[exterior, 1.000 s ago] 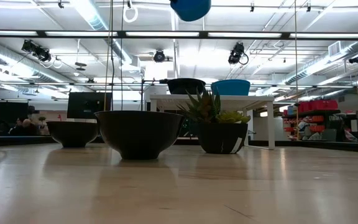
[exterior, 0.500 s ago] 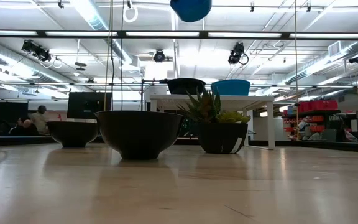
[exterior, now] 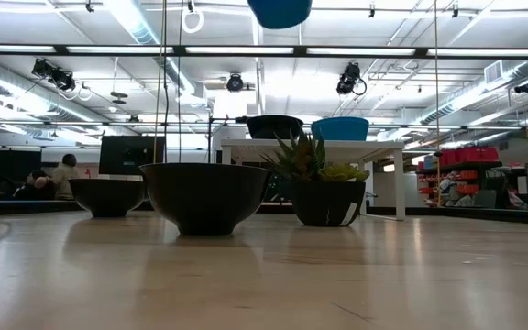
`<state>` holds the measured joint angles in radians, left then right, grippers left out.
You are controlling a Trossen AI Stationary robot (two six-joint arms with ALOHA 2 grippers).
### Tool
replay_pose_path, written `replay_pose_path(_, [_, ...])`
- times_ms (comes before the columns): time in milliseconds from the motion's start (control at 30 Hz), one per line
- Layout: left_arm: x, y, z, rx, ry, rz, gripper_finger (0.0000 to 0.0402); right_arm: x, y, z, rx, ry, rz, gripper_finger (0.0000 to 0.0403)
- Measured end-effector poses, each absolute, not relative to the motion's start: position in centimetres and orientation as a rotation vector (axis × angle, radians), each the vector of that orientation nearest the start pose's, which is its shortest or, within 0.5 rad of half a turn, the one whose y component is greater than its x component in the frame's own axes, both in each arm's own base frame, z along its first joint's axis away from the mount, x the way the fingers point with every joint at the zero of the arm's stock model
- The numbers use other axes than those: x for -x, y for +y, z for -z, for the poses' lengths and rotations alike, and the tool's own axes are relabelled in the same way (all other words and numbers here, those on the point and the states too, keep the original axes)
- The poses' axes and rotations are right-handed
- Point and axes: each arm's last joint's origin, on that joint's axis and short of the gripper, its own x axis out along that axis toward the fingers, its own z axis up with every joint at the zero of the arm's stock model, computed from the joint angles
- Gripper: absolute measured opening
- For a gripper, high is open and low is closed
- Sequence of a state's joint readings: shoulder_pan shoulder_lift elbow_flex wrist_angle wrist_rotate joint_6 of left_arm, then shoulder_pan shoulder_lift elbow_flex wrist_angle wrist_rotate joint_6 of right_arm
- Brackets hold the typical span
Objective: Pick & Place Mini bowls
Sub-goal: Stack the blue bowl on the blue bowl on the shelf
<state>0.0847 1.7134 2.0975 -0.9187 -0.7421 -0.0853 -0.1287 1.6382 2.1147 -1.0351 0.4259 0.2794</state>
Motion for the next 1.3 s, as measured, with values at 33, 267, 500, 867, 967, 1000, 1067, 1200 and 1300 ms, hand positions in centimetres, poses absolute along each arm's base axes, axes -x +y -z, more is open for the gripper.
replay_pose_path(33, [-33.6, 4.8, -46.7, -0.098, 0.481, -0.824, 0.0016, -30.3, -5.1, -48.2, -0.177, 0.485, 0.613, 0.0012])
replay_pose_path(267, [-33.6, 4.7, -46.8, -0.097, 0.484, -0.792, 0.005, -30.3, -5.1, -48.1, -0.184, 0.497, 0.6, 0.0004])
replay_pose_path(500, [-34.0, 4.6, -47.1, -0.072, 0.447, -0.722, 0.0109, -30.0, -4.7, -48.4, -0.203, 0.496, 0.539, 0.0001])
replay_pose_path(867, [-34.1, 4.3, -48.5, -0.046, 0.332, -0.544, 0.0258, -27.6, -4.9, -48.0, -0.209, 0.638, 0.546, 0.0])
replay_pose_path(967, [-33.9, 4.2, -48.9, -0.042, 0.315, -0.501, 0.0275, -27.1, -5.3, -47.4, -0.242, 0.718, 0.515, 0.0])
replay_pose_path(1000, [-33.9, 4.2, -48.9, -0.042, 0.316, -0.485, 0.0278, -27.0, -5.5, -47.3, -0.252, 0.738, 0.504, 0.0])
replay_pose_path(1067, [-33.9, 4.3, -48.9, -0.037, 0.319, -0.455, 0.0279, -26.7, -5.9, -47.1, -0.271, 0.776, 0.48, 0.0])
replay_pose_path(1200, [-33.5, 4.3, -49.2, -0.014, 0.307, -0.397, 0.0276, -25.9, -7.0, -46.6, -0.349, 0.849, 0.42, 0.0])
replay_pose_path(1300, [-33.5, 4.2, -49.2, 0.015, 0.304, -0.364, 0.0276, -25.2, -8.0, -46.3, -0.419, 0.904, 0.375, 0.0])
